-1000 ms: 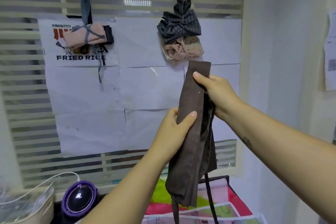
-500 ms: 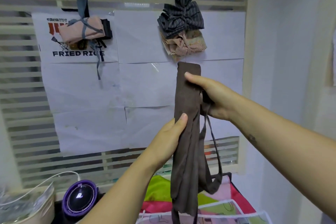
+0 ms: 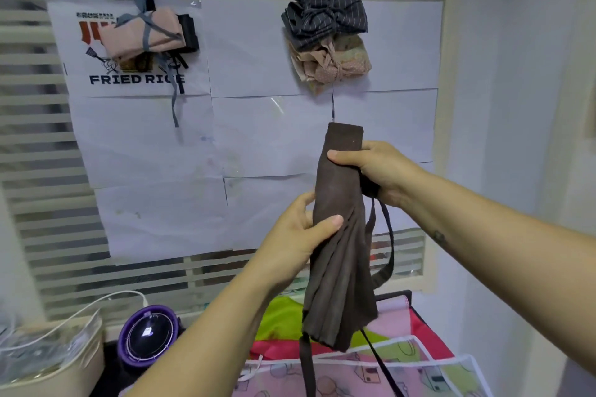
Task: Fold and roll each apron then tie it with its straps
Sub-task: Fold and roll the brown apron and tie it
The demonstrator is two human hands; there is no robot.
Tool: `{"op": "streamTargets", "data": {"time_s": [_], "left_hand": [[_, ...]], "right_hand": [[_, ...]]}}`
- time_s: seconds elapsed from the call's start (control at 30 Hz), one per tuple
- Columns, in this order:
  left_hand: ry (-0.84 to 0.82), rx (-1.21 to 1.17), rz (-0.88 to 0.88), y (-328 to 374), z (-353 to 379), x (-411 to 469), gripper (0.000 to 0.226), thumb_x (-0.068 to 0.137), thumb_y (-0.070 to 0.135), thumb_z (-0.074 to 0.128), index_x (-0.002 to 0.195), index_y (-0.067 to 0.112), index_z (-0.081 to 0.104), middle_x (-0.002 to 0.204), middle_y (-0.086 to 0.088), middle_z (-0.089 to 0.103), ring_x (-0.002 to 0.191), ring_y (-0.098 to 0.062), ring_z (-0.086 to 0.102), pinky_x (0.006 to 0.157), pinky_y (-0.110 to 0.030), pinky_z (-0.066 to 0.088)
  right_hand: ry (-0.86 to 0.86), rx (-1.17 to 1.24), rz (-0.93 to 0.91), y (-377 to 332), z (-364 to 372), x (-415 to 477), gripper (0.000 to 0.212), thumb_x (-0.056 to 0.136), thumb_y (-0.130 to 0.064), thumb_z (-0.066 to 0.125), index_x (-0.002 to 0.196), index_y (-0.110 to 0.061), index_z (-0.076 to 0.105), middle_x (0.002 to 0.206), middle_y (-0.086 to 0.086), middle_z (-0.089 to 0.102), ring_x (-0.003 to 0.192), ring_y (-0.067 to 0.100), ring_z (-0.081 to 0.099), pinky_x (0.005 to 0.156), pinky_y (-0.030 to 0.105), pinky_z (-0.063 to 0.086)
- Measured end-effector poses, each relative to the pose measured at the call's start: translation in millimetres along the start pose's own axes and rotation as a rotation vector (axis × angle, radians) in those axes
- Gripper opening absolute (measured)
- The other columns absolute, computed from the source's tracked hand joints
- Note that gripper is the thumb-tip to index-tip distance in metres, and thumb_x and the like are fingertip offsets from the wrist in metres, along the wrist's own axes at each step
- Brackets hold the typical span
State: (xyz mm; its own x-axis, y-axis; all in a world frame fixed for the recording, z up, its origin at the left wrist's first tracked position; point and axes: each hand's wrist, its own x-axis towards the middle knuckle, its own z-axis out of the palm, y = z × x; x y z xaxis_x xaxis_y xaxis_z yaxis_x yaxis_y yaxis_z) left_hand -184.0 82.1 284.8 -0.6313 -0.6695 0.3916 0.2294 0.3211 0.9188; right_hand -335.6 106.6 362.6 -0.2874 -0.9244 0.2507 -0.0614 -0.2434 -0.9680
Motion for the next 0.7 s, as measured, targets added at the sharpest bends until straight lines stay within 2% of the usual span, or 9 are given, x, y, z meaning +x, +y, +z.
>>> {"op": "streamTargets", "data": {"time_s": [0.07,0.13,0.27,0.33,0.43,0.47,0.53,0.6,0.7], "left_hand": [[-0.005,0.046,0.004,6,-7,0,0.068,0.092,0.004,0.059,0.142,0.034,0.024,0.1,-0.007,0.073,0.094,-0.022,0.07,0.085,-0.036,0.054],[-0.044,0.1,0.036,10,-10,-4,0.082,0.091,-0.002,0.058,0.143,0.046,0.016,0.103,-0.005,0.072,0.096,-0.02,0.069,0.086,-0.034,0.054],[-0.038,0.244,0.146,13,-12,-5,0.08,0.086,-0.017,0.048,0.135,0.045,0.034,0.117,0.003,0.063,0.096,-0.011,0.066,0.078,-0.024,0.051],[0.022,0.252,0.198,16,-14,0,0.079,0.083,-0.019,0.043,0.129,0.045,0.042,0.117,0.004,0.062,0.093,-0.01,0.065,0.074,-0.024,0.051],[0.117,0.233,0.248,24,-15,4,0.076,0.083,-0.019,0.043,0.123,0.046,0.046,0.09,0.009,0.066,0.071,-0.01,0.061,0.063,-0.023,0.05],[0.146,0.234,0.266,26,-16,4,0.075,0.083,-0.018,0.043,0.122,0.046,0.046,0.083,0.007,0.064,0.064,-0.01,0.058,0.058,-0.022,0.048],[0.205,0.216,0.303,29,-18,7,0.072,0.083,-0.017,0.043,0.121,0.044,0.046,0.08,0.003,0.061,0.057,-0.009,0.053,0.052,-0.019,0.043],[0.262,0.191,0.319,31,-21,10,0.069,0.083,-0.018,0.041,0.119,0.04,0.047,0.078,0.004,0.058,0.052,-0.006,0.05,0.049,-0.017,0.041],[0.326,0.186,0.322,34,-25,15,0.064,0.084,-0.019,0.04,0.115,0.035,0.05,0.089,0.003,0.059,0.057,-0.003,0.054,0.051,-0.015,0.043]], "right_hand": [[0.028,0.041,0.028,4,2,1,0.016,0.085,-0.01,0.069,0.099,-0.005,0.069,0.087,0.009,0.072,0.065,0.016,0.07,0.055,0.02,0.055],[0.069,0.078,0.064,8,3,2,0.019,0.083,-0.012,0.071,0.1,-0.004,0.069,0.087,0.01,0.073,0.062,0.017,0.07,0.055,0.022,0.056],[0.124,0.104,0.152,21,4,10,0.029,0.081,-0.019,0.073,0.105,-0.002,0.068,0.09,0.013,0.073,0.073,0.024,0.069,0.072,0.031,0.056],[0.07,0.186,0.223,25,8,12,0.027,0.084,-0.019,0.07,0.105,-0.003,0.068,0.084,0.01,0.072,0.071,0.022,0.068,0.064,0.028,0.056],[-0.037,0.237,0.317,32,13,13,0.014,0.087,-0.022,0.064,0.095,-0.01,0.068,0.079,0.004,0.066,0.065,0.016,0.06,0.057,0.026,0.056],[-0.046,0.215,0.347,34,13,12,0.012,0.089,-0.025,0.061,0.084,-0.015,0.065,0.069,0.0,0.063,0.052,0.011,0.053,0.056,0.025,0.056],[-0.124,0.149,0.408,34,10,7,0.025,0.092,-0.037,0.056,0.072,-0.021,0.058,0.06,-0.005,0.061,0.032,0.005,0.031,0.061,0.026,0.056],[-0.272,0.03,0.478,35,3,5,0.039,0.087,-0.058,0.054,0.072,-0.023,0.058,0.064,-0.002,0.062,0.03,0.006,0.021,0.063,0.028,0.055],[-0.293,-0.297,0.402,31,-7,3,0.053,0.087,-0.07,0.04,0.088,-0.022,0.062,0.082,0.002,0.061,0.045,0.011,0.039,0.066,0.031,0.053]]}}
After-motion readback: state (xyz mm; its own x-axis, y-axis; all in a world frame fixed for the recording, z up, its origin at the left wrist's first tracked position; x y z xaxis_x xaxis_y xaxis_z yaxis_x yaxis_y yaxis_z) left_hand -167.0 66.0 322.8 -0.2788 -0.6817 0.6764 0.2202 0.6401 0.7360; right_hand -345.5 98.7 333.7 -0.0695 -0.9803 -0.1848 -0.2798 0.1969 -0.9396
